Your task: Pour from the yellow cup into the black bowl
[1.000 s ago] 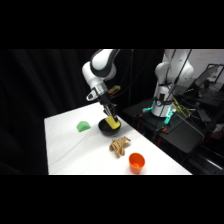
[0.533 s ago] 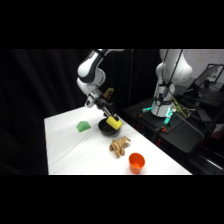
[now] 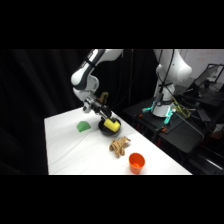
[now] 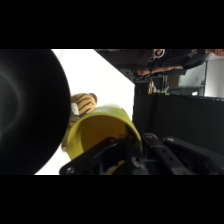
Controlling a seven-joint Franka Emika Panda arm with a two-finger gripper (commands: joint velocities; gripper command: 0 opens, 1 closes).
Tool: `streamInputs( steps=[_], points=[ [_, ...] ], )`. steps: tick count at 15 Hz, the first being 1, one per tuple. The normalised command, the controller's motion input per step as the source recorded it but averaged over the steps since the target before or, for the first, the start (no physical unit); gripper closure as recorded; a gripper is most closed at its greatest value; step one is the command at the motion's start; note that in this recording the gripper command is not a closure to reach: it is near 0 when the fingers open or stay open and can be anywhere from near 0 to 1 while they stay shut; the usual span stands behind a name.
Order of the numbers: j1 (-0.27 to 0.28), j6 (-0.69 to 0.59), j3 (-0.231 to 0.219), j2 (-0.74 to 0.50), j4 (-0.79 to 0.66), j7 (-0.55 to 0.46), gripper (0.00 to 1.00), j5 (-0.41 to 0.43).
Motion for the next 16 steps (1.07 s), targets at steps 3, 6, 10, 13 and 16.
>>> streamInputs(
  steps=[3,6,10,13,16],
  points=[
    [0.167,0.43,-0.142,-0.44,-0.23,0.32,0.18,-0.017],
    [0.222,0.57,-0.115,-0.67,-0.48,0.37,0.18,-0.121],
    [0.269,0.66,-0.042,-0.69,-0.58,0.44,0.18,-0.262],
    [0.27,0.64,0.05,-0.61,-0.5,0.57,0.18,-0.417],
    [0.24,0.58,0.09,-0.49,-0.42,0.69,0.18,-0.568]
  ],
)
